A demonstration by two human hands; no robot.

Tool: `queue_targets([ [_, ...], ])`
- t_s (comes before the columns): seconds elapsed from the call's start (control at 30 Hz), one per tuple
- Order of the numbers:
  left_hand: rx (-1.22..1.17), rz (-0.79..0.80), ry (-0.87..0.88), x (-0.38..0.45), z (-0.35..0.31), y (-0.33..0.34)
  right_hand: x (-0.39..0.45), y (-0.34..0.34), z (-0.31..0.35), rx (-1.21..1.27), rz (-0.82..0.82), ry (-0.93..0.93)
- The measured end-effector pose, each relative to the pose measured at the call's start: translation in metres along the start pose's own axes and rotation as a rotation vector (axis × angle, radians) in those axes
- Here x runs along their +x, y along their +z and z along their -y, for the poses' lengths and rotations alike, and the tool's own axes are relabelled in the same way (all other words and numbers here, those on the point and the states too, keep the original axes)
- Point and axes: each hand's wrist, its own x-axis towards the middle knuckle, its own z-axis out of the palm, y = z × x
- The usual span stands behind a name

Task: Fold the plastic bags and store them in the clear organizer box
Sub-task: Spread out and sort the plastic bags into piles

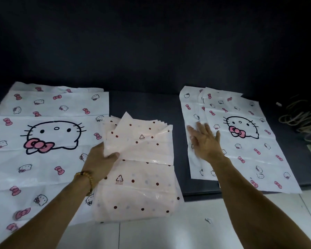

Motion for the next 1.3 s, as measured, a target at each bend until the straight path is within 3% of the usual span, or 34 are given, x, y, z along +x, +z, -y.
queue_targets([
  [0.1, -0.063, 0.006, -0.001, -0.001, -0.008, 0.02, -0.015, -0.005, 0.036, 0.2, -0.122, 0.064],
  [0.17, -0.072, -0.014, 0.012, 0.005, -0.015, 0.033, -0.034, 0.0, 0.07, 0.364, -0.203, -0.027],
  [0.3, -0.056, -0.045, 0.049, 0.037, -0.036, 0.049, -0.029, 0.019, 0.1, 0.242, -0.106, -0.183],
  [0.43, 0.259, -0.111, 0.09, 0.055, -0.051, 0.057, -0.002, 0.032, 0.093, 0.137, -0.038, -0.197],
  [0.57, 0.846, -0.314, 0.445, 0.037, -0.046, 0.056, -0.002, 0.036, 0.091, 0.091, -0.044, -0.209],
  [0.63, 0.993, -0.144, 0.54, 0.027, -0.035, 0.061, -0.004, 0.036, 0.095, 0.109, -0.039, -0.169],
  [0.7, 1.032, 0.08, 0.461, 0.023, -0.019, 0.067, -0.013, 0.037, 0.099, 0.086, -0.043, -0.145],
  [0.8, 1.1, 0.15, 0.443, 0.026, -0.007, 0.066, -0.019, 0.028, 0.101, 0.222, -0.025, -0.141],
  [0.93, 1.072, 0.136, 0.436, 0.023, -0.031, 0.063, -0.041, -0.005, 0.068, 0.532, -0.279, 0.076],
  [1.0, 0.889, 0.146, 0.476, 0.006, -0.047, 0.076, -0.062, -0.014, 0.027, 0.552, -0.348, 0.222],
  [1.07, 0.592, 0.196, 0.443, -0.02, -0.061, 0.099, -0.082, -0.016, -0.023, 0.483, -0.274, 0.37],
  [1.13, 0.337, 0.259, 0.368, -0.044, -0.069, 0.127, -0.098, -0.011, -0.067, 0.372, -0.068, 0.487],
  [1.2, 0.173, 0.311, 0.292, -0.062, -0.071, 0.152, -0.11, 0.0, -0.089, 0.252, 0.09, 0.488],
  [1.3, 0.092, 0.332, 0.199, -0.071, -0.068, 0.178, -0.117, 0.01, -0.096, 0.122, -0.009, 0.419],
])
